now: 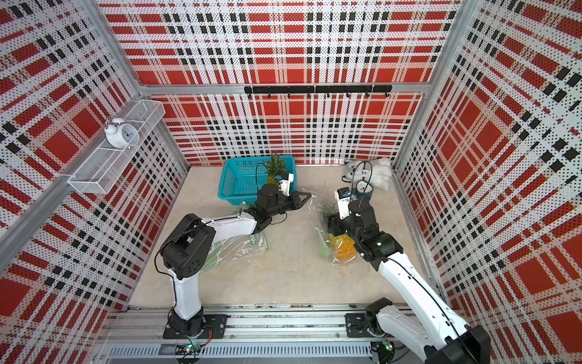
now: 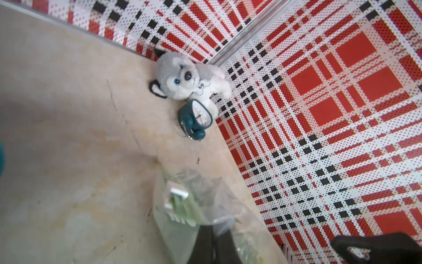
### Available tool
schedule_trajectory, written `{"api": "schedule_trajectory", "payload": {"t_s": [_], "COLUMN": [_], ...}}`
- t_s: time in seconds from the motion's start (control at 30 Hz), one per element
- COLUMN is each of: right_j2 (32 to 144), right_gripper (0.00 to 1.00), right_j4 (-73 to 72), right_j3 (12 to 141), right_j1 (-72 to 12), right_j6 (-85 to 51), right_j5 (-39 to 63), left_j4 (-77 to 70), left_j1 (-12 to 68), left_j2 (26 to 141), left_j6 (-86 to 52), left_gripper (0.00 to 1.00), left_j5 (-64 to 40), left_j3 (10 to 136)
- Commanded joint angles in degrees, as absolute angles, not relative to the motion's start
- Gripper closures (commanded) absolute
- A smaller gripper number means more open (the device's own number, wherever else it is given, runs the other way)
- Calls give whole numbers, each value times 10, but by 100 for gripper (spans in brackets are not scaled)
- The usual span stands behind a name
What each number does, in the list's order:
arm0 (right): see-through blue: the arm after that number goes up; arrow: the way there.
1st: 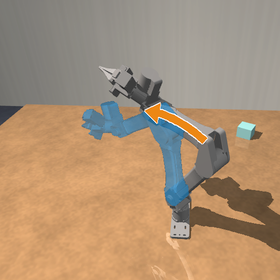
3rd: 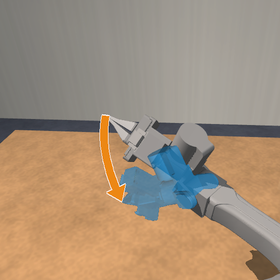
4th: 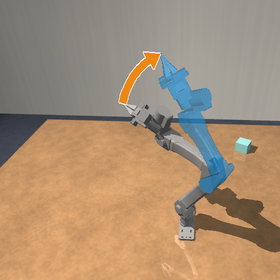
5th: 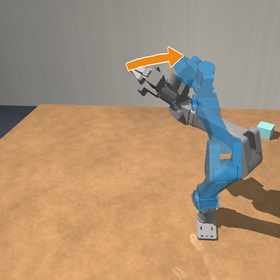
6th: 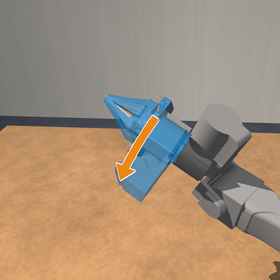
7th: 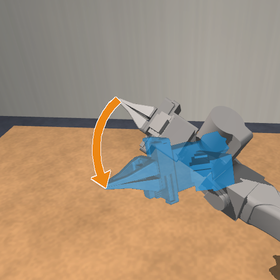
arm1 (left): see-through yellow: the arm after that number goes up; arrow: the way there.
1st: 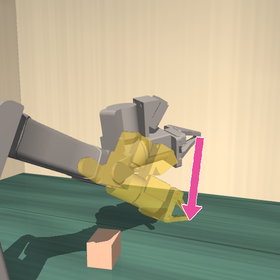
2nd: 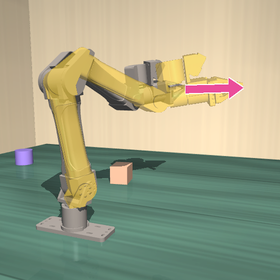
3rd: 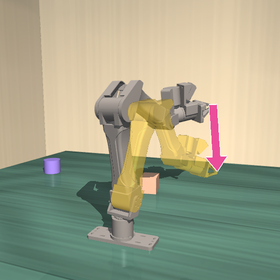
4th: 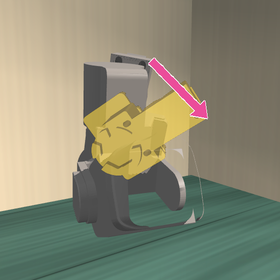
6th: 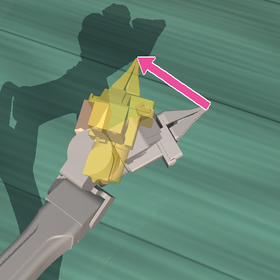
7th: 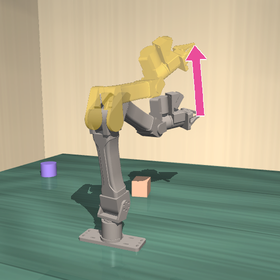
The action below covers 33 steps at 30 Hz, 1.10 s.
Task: Open the zip-top bag and take out the pineapple
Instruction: Pick up the zipper food storage bag at the center of the board.
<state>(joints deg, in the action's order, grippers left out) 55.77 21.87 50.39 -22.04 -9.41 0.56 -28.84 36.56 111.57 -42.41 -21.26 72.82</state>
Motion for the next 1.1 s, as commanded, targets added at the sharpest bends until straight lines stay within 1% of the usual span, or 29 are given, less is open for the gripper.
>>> {"api": "schedule_trajectory", "payload": {"t_s": [0.0, 0.13, 0.4, 0.57, 0.7, 0.77, 0.83, 0.93, 1.07], "right_j2": [569, 578, 577, 571, 561, 555, 549, 538, 534], "right_gripper": [26, 26, 28, 28, 27, 27, 27, 27, 30], "right_j4": [201, 197, 173, 178, 185, 185, 181, 172, 167], "right_j3": [541, 568, 570, 561, 552, 548, 544, 537, 533], "right_j1": [-193, -175, -135, -133, -128, -126, -124, -124, -124], "right_j6": [-62, -44, -55, -42, -24, -12, 5, 47, 113], "right_j5": [37, 31, 24, -15, -43, -39, -20, 32, 124], "left_j4": [-168, -63, 83, 143, 182, 200, 210, 212, 201], "left_j1": [369, 375, 394, 417, 438, 447, 453, 459, 464], "left_j2": [1093, 1109, 1152, 1159, 1139, 1124, 1101, 1051, 973], "left_j6": [-322, -257, -177, -135, -94, -71, -54, -33, -16], "left_gripper": [100, 100, 100, 100, 100, 100, 100, 100, 100], "left_j5": [-211, -214, -226, -240, -243, -243, -231, -216, -174], "left_j3": [813, 914, 1100, 1159, 1151, 1137, 1111, 1032, 921]}}
